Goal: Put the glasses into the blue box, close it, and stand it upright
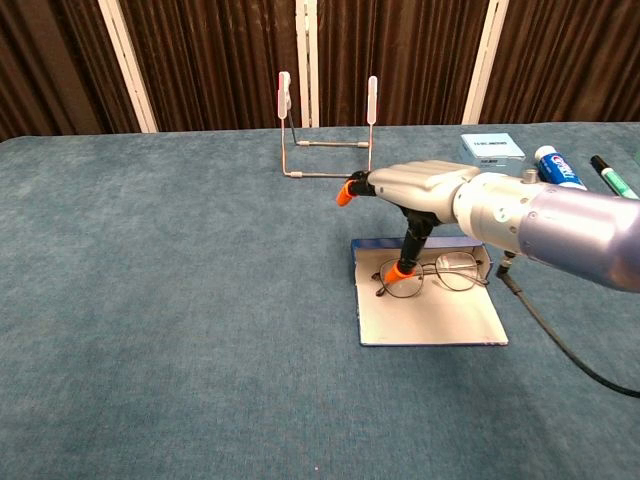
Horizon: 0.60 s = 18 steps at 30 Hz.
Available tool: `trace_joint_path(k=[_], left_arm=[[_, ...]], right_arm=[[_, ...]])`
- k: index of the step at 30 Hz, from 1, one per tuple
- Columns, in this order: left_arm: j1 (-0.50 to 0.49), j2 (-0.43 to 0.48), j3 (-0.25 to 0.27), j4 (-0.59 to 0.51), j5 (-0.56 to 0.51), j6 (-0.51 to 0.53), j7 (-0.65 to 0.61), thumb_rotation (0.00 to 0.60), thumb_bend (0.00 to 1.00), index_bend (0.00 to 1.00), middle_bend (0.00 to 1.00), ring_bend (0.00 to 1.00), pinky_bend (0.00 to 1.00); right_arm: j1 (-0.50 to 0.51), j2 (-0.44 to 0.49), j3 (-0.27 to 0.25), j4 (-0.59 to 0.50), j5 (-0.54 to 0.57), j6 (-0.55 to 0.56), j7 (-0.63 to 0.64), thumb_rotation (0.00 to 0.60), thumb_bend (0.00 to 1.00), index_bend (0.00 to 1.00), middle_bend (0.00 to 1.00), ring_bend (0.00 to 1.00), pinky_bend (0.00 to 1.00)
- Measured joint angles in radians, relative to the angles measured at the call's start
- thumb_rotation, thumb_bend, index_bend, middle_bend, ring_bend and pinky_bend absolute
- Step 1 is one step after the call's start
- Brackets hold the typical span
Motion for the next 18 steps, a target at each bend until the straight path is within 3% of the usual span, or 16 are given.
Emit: trace_joint_path(k=[10,18], left_arm=[[-0.004,-0.006,0.002,-0.002,-0.006,-0.002,0.016,0.600,0.00,0.00,0.00,0.00,0.00],[-0.009,-0.010,-0.002,0.007,-0.023,-0.012,0.017,0.600,0.00,0.00,0.00,0.00,0.00]], right_arm=[[-0.013,-0.023,-0.016,0.105,0.001,-0.019,0.021,0.600,0.00,0.16,0.00,0.00,0.00],[-0.009,-0.058,0.011,0.198,0.007,-0.035,0.054,0.600,0.00,0.16,0.00,0.00,0.00]])
